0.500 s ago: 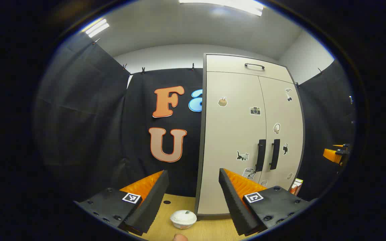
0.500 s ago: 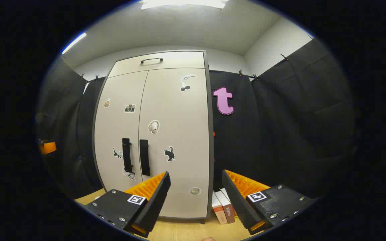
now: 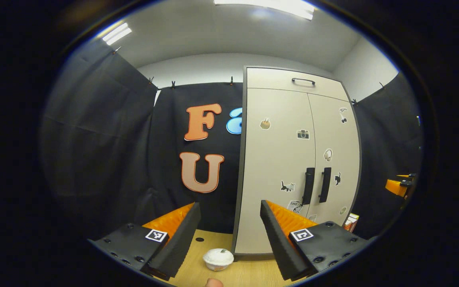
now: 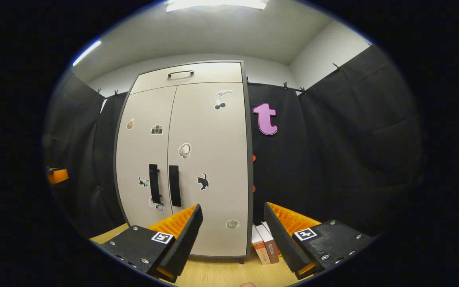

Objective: Open the right door of the double-door shoe cabinet with the right hand, and open the left door with the left hand.

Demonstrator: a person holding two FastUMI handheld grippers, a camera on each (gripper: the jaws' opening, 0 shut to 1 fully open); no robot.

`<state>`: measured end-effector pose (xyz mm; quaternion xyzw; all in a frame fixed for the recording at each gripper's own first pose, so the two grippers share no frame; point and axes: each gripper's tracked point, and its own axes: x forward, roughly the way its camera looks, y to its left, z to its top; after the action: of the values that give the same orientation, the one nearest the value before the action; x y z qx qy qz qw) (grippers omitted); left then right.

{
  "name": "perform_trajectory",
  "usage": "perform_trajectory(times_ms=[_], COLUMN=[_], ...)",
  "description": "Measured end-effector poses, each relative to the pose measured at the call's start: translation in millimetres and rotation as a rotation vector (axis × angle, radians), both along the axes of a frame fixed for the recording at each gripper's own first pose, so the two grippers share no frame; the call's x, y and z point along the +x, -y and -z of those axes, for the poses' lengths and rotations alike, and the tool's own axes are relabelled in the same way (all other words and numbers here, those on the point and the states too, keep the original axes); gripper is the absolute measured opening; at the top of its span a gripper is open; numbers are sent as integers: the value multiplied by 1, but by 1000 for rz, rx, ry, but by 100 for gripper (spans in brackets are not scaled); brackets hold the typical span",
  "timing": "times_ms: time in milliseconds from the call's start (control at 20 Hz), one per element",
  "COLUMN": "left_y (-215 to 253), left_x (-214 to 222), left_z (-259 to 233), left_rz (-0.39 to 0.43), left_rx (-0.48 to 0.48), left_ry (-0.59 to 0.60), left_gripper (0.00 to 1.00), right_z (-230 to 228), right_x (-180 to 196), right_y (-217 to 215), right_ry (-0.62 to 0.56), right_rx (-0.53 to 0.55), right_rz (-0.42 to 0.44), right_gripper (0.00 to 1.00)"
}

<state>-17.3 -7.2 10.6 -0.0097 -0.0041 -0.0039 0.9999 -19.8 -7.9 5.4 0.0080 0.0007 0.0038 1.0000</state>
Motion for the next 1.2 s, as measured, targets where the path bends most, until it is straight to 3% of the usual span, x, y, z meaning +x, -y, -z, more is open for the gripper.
perform_trajectory(times_ms=[350,550,900,1200], left_y=[-11,-15,-13,-31], left_x=[-11,-15,-17,-11], left_z=[-5,-3,8,16], left_rz=[-11,-14,14,-17], left_rx=[3,13,9,20], left_ry=[14,7,-5,-7], left_gripper=[96,96,96,96], right_z=[0,-6,10,16], right_x=[-15,-18,2,40], right_y=[23,15,-41,-101], right_ry=[-2,16,-35,-57], right_rx=[2,-10,-14,0], right_rz=[50,38,-82,-171], right_gripper=[94,94,94,95])
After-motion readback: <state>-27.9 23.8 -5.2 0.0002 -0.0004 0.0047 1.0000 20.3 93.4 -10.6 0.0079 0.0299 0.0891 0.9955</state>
